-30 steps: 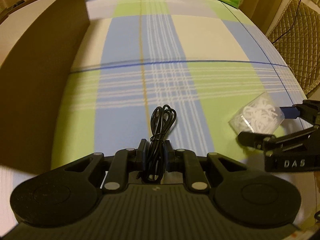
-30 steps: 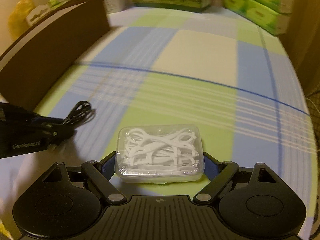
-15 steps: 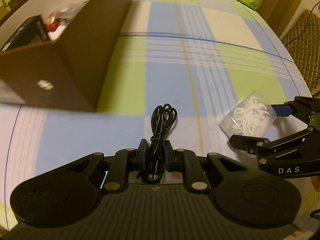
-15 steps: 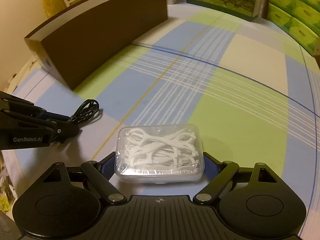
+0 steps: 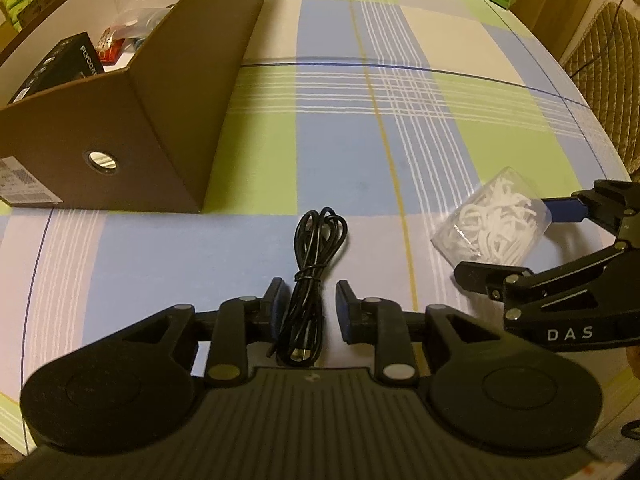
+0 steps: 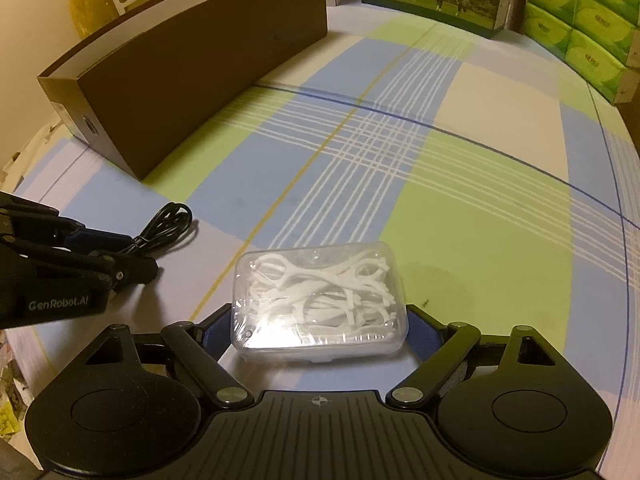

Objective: Organize objects
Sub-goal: 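Carry the black cable and floss box over the shoebox with both grippers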

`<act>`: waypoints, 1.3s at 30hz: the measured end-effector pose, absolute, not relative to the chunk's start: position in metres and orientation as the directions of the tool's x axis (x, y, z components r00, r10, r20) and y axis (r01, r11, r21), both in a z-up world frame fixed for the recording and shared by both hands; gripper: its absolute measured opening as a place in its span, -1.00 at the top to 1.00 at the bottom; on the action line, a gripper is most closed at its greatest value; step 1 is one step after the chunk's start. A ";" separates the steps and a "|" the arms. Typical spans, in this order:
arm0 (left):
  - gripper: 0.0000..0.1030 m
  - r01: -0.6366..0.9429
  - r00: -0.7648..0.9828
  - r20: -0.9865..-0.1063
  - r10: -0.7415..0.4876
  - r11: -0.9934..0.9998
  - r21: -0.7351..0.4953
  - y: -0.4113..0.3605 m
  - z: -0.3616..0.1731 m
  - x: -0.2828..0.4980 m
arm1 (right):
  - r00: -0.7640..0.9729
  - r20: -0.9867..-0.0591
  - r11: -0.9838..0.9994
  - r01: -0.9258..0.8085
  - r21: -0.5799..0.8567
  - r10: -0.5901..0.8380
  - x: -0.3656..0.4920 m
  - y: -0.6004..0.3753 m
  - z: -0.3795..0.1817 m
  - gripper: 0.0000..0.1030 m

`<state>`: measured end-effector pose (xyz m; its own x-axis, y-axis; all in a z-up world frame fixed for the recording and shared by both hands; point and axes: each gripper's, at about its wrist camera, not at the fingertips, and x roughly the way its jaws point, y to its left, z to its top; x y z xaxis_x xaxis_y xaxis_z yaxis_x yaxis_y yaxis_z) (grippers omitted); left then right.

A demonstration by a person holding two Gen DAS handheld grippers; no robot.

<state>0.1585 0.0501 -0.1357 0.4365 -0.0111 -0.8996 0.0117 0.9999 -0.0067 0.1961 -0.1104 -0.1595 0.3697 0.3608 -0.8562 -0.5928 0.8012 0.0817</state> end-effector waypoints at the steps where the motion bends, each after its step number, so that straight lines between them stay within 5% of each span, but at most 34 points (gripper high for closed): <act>1: 0.72 0.006 0.439 -0.899 -0.007 1.000 -0.005 0.051 -0.135 0.158 | 0.372 -0.857 0.801 -0.593 0.076 0.357 0.196 -0.109 -0.160 -0.63; 39: 0.78 -0.013 0.571 -0.816 -0.093 0.992 -0.122 0.083 -0.059 0.139 | 0.386 -0.788 0.753 -0.642 0.144 0.479 0.202 -0.087 -0.101 -0.62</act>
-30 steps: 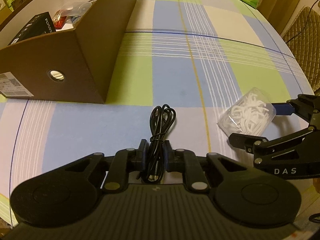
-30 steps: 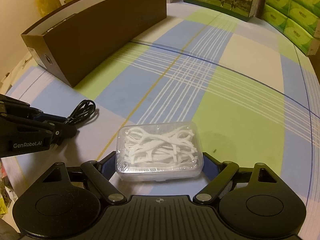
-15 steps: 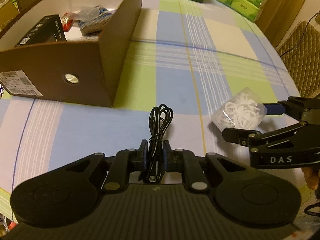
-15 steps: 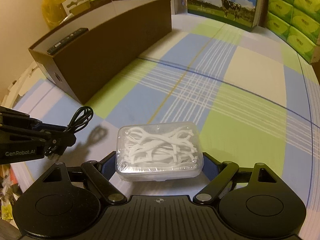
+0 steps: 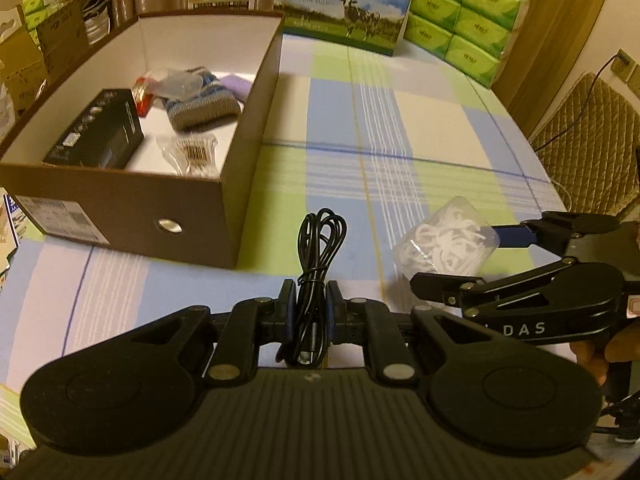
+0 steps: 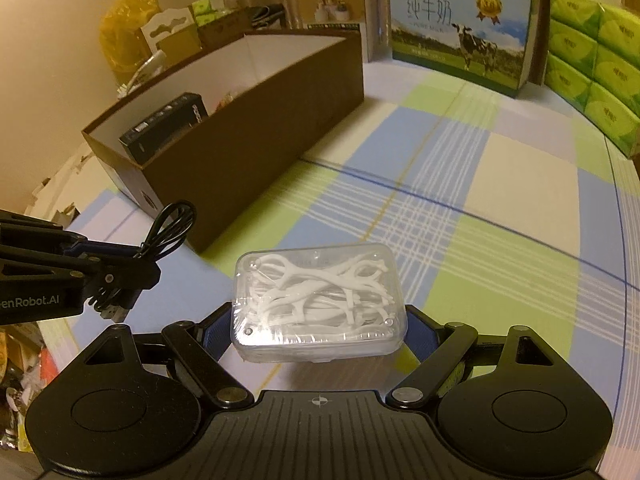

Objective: Organize objects
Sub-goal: 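Carry the black cable and floss box over the shoebox with both grippers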

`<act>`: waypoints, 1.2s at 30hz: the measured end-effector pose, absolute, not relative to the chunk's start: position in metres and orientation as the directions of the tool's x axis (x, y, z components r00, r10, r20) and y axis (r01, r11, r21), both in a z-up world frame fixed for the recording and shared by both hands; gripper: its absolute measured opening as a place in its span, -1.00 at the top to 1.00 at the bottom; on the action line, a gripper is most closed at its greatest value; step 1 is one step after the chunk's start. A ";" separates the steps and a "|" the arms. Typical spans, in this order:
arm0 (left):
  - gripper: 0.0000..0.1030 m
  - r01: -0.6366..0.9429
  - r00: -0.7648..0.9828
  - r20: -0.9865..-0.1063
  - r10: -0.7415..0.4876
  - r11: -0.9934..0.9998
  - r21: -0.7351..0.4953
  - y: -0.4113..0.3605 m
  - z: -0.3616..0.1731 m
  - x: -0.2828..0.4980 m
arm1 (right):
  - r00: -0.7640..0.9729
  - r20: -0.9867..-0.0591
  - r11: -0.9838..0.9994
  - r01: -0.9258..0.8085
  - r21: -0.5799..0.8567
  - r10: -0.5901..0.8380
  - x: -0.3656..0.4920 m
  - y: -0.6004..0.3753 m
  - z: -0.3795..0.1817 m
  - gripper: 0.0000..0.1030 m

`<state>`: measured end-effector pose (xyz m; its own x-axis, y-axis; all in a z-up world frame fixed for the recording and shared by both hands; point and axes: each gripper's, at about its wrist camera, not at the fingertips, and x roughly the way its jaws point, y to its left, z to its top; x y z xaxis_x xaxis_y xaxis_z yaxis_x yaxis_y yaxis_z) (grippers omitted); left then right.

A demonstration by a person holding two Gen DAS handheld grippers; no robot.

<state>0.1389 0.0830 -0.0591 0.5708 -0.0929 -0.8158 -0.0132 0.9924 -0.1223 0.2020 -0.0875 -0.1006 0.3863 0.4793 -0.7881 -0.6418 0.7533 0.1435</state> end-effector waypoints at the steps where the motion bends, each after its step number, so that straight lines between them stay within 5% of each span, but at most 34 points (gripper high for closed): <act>1: 0.78 -0.014 0.576 -0.812 -0.093 0.992 -0.123 0.084 -0.057 0.138 | 0.387 -0.785 0.751 -0.644 0.144 0.483 0.202 -0.086 -0.098 -0.62; 36: 0.78 -0.075 0.700 -0.714 -0.017 0.992 -0.098 0.161 0.007 0.162 | 0.420 -0.644 0.661 -0.728 0.180 0.639 0.221 0.011 -0.032 -0.62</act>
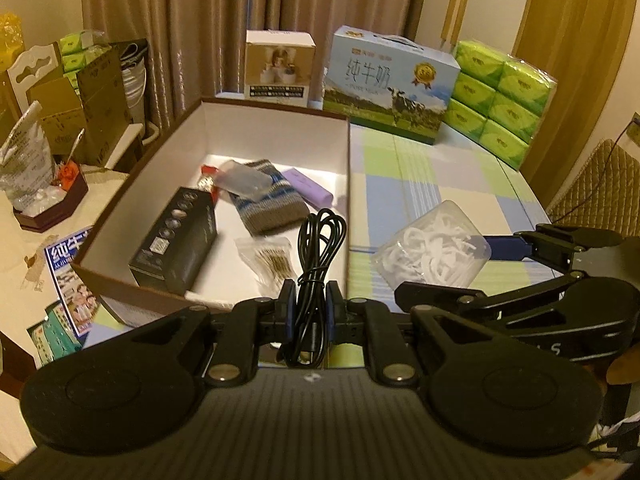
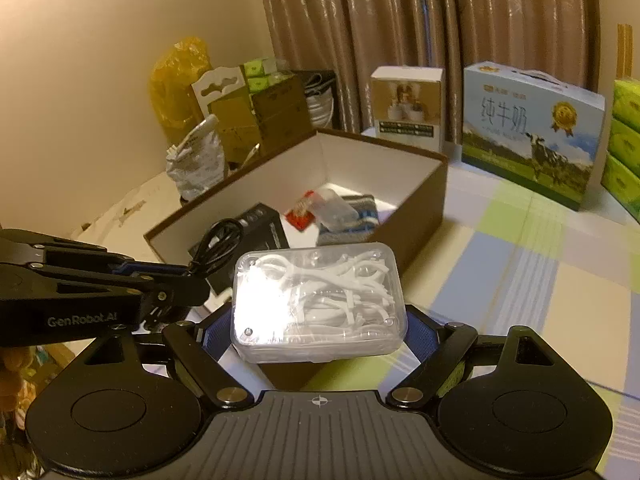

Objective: Organize objects
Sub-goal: 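Carry the black cable and floss box over the shoebox with both grippers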

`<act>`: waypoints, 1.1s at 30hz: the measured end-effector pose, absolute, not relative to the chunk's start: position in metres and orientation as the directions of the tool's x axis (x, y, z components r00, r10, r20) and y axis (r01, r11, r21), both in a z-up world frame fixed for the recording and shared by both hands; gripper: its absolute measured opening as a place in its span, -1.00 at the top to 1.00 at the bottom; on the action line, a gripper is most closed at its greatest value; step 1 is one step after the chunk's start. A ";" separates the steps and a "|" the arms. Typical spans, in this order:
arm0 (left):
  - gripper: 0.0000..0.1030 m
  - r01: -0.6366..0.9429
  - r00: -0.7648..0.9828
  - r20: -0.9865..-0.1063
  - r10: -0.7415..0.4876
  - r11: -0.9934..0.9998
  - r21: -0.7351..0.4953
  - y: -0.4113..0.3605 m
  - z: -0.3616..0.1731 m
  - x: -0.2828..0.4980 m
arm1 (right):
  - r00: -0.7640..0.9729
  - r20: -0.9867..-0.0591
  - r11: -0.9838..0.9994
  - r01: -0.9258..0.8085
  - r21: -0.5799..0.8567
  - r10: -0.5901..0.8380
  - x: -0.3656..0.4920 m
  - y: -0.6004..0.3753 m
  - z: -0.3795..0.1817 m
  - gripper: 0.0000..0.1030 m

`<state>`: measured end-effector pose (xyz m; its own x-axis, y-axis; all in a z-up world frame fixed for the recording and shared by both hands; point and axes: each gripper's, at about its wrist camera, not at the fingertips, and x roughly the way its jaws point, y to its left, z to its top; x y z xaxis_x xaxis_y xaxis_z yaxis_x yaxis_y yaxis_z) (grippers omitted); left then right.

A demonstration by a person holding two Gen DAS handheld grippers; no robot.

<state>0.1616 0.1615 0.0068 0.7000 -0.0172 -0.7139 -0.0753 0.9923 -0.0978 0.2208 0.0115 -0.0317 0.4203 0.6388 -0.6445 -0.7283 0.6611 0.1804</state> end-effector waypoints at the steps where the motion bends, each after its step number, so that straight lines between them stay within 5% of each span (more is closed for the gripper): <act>1: 0.78 -0.078 0.702 -0.712 -0.014 0.992 -0.096 0.165 0.008 0.164 | 0.420 -0.642 0.660 -0.729 0.183 0.642 0.222 0.015 -0.031 -0.62; 33: 0.78 -0.120 0.648 -0.761 0.006 0.988 -0.094 0.243 -0.030 0.259 | 0.436 -0.677 0.685 -0.715 0.140 0.593 0.300 0.100 -0.057 -0.62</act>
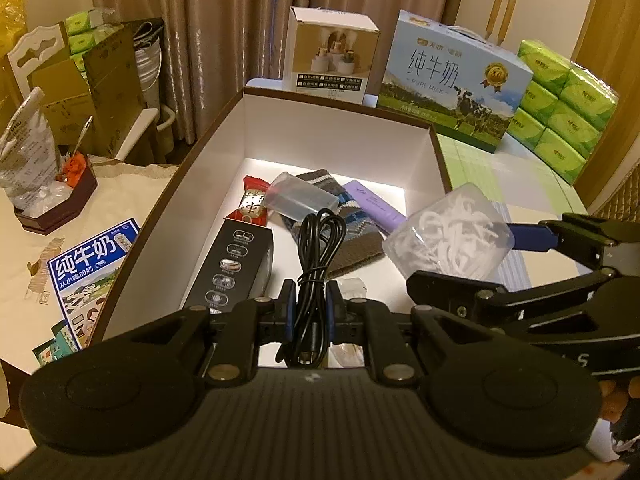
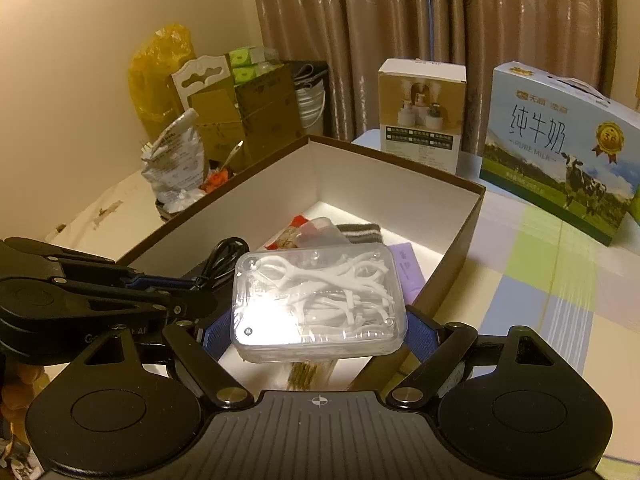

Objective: Organize objects
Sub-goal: 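Carry the black cable and floss box over the shoebox with both grippers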

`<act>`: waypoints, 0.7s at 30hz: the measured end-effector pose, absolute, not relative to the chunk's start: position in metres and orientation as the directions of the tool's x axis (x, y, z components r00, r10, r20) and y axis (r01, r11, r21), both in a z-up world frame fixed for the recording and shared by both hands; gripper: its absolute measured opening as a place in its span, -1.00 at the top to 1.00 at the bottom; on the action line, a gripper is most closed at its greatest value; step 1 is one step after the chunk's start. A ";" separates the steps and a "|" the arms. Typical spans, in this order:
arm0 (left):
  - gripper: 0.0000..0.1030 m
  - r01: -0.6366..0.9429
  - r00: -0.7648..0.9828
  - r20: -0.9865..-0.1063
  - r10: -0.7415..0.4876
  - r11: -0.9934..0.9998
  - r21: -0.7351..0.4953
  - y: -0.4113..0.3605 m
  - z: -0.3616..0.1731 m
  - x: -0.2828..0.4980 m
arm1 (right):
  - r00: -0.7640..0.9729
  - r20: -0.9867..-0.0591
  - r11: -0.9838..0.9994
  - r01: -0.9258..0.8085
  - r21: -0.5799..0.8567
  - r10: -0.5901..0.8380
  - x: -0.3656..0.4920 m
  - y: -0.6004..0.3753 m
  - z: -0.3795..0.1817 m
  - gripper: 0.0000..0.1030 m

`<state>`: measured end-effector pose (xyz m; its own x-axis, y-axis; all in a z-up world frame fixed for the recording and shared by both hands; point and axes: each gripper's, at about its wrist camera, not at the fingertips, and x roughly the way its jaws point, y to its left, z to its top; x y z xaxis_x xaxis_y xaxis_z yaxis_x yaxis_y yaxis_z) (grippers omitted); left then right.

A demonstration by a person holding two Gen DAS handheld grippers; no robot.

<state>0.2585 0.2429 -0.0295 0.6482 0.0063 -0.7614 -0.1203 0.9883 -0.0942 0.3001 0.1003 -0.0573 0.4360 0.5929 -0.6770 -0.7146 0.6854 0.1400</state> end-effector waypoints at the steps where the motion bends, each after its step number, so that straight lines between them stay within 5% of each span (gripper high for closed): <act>1: 0.78 -0.119 0.645 -0.764 0.004 0.988 -0.095 0.244 -0.031 0.262 | 0.435 -0.678 0.685 -0.715 0.140 0.592 0.304 0.102 -0.059 -0.62; 21: 0.78 -0.106 0.602 -0.798 -0.030 0.987 -0.117 0.264 -0.061 0.320 | 0.438 -0.712 0.651 -0.758 0.036 0.549 0.353 0.132 -0.082 -0.62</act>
<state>0.3204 0.2635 -0.0608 0.6019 -0.0301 -0.7980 -0.1061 0.9874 -0.1173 0.3530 0.1315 -0.0815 0.4380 0.5489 -0.7120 -0.7582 0.6511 0.0355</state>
